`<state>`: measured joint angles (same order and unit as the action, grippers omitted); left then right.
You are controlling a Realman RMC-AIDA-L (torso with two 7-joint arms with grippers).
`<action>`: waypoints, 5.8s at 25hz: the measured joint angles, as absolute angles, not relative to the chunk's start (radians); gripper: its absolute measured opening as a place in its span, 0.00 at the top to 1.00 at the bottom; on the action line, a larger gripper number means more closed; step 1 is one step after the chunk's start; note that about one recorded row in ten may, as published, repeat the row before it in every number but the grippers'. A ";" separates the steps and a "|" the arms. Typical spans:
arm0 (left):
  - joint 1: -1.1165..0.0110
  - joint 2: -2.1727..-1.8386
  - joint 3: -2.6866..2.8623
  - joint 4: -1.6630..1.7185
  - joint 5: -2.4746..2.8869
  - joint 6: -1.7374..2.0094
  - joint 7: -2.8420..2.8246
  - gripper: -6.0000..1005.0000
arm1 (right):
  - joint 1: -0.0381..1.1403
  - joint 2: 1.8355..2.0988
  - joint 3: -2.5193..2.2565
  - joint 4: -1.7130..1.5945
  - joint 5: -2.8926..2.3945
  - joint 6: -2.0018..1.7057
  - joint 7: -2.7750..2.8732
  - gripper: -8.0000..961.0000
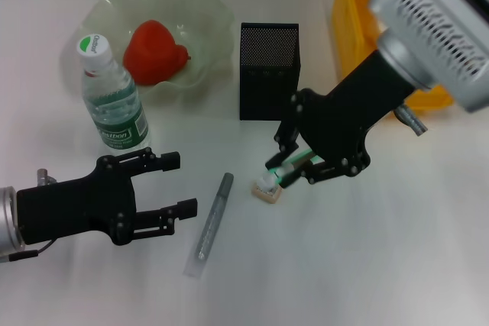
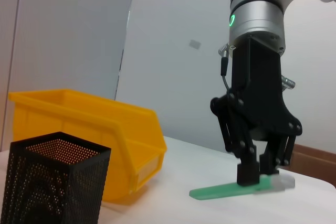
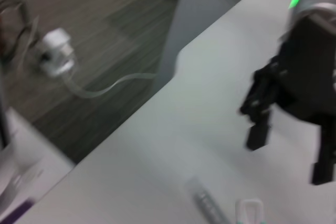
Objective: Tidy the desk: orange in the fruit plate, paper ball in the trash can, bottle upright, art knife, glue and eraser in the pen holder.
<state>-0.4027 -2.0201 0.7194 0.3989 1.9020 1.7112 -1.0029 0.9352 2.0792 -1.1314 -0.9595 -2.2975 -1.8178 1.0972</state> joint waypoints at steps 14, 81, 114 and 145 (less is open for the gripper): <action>-0.391 -2.041 0.707 0.399 1.904 1.711 -0.962 0.22 | 0.852 2.077 -0.938 -0.675 -2.119 -1.655 1.112 0.81; -0.408 -2.062 0.590 0.352 1.902 1.606 -0.974 0.22 | 0.595 2.089 -0.915 -0.222 -1.352 -1.621 -0.026 0.81; -0.402 -2.057 0.598 0.363 1.909 1.646 -0.963 0.22 | 0.745 2.091 -0.915 -0.137 -1.261 -1.261 0.645 0.79; -0.394 -2.034 0.654 0.395 1.934 1.672 -0.949 0.22 | 0.531 2.078 -0.987 -0.735 -1.674 -1.633 1.331 0.24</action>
<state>-0.3941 -2.0337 0.6542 0.3947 1.9337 1.6721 -0.9486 0.5308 2.0781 -0.9872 -0.7352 -1.6740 -1.6333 1.3308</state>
